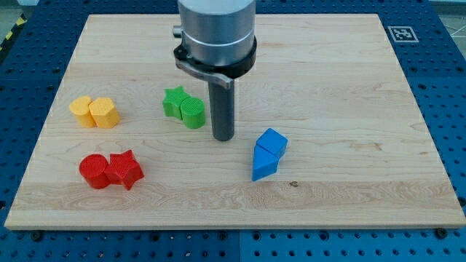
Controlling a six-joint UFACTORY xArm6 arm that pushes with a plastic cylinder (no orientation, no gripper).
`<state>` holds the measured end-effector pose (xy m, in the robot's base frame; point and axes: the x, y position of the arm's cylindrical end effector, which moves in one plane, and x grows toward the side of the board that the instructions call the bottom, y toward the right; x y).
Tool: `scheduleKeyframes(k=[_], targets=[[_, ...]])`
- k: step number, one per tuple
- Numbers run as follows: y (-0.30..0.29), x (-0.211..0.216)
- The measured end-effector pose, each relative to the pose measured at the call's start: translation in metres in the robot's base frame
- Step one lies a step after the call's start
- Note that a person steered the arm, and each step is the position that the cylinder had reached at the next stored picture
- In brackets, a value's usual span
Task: Push the green star closer to the yellow hexagon
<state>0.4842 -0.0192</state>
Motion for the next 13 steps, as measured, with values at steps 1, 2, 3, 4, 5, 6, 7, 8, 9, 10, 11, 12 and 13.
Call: scheduleKeyframes(k=[1, 2, 3, 4, 5, 6, 7, 8, 9, 10, 11, 12, 13], targets=[[0.0, -0.024], [0.0, -0.049], [-0.017, -0.069], [-0.038, -0.092], [-0.061, -0.105], [-0.062, -0.105], [-0.063, -0.096], [-0.065, -0.076], [-0.065, -0.058], [-0.067, -0.038], [-0.073, -0.026], [-0.075, -0.046], [-0.095, -0.051]])
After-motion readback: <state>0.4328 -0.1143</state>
